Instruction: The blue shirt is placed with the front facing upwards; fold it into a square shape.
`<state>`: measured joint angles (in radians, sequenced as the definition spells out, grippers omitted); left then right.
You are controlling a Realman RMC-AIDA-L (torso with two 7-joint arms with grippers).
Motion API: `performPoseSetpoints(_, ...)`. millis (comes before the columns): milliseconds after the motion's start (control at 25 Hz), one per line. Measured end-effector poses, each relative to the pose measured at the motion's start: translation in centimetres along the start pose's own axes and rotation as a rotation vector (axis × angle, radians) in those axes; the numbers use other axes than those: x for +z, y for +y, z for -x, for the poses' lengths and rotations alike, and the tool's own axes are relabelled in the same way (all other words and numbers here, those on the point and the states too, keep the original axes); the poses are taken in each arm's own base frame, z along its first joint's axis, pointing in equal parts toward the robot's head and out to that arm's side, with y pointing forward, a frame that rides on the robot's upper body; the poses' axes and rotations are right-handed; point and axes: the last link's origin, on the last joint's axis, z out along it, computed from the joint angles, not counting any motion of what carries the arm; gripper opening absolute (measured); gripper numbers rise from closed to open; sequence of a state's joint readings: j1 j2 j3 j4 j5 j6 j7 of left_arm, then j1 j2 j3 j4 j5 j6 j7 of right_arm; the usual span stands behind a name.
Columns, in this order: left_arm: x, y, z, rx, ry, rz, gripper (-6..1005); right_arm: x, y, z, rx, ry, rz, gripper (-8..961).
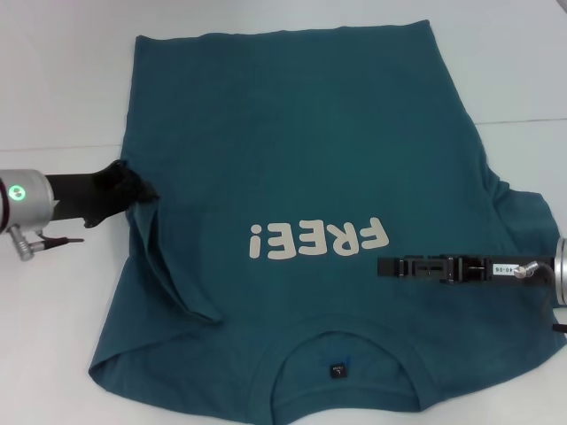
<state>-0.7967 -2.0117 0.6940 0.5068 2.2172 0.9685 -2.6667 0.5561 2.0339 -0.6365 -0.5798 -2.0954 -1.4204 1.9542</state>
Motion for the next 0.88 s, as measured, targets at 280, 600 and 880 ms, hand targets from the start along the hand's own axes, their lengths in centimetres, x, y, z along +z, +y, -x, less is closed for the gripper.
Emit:
performPoseSetpoints(280,1.5,0.6,0.0,-0.001,0.025,-0.025,24,0.0,0.0,0.0,0.000,0.000,-0.001,941)
performPoseSetpoints(600,2.1,1.1,0.3,0.008,0.041,-0.022,27,-0.1,0.0,0.0,0.000,0.000,-0.002,941)
performPoseSetpoints(880,2.1,1.6,0.7,0.024,0.006,0.004,68,0.0,0.0,0.1,-0.003,0.000,-0.001,940)
